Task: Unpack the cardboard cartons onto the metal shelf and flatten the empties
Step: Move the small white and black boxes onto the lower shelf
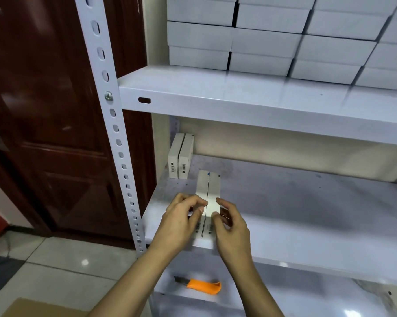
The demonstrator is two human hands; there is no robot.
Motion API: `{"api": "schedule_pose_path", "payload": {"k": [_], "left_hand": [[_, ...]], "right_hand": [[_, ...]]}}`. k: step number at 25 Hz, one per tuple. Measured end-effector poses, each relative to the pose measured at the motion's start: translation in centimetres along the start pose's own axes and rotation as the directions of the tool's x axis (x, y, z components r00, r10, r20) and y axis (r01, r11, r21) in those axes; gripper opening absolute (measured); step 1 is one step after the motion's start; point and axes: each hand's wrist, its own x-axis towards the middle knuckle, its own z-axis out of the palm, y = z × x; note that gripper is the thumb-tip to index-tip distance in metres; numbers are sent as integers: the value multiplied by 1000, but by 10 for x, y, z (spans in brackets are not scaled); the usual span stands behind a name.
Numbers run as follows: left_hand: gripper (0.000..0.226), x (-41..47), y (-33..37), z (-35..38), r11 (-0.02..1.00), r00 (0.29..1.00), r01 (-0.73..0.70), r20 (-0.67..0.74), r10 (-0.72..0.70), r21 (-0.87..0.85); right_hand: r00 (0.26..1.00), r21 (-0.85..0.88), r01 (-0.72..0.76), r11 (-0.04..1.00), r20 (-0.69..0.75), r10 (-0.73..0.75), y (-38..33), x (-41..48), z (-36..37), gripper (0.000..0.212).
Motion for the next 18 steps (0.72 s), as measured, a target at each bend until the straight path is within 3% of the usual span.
{"api": "schedule_pose_path", "payload": {"k": [9, 13, 18], "left_hand": [[20, 62, -8, 18, 969, 998, -20, -59, 36, 245], [39, 80, -11, 25, 919, 995, -33, -75, 67, 394], [37, 97, -16, 26, 806, 995, -44, -50, 91, 590]], "right_hand": [[990, -88, 125, 988, 80, -118, 4, 68, 4, 31], [986, -123, 147, 981, 95, -136, 8, 99, 7, 34], [983, -141, 121, 983, 156, -98, 8, 124, 8, 38]]}}
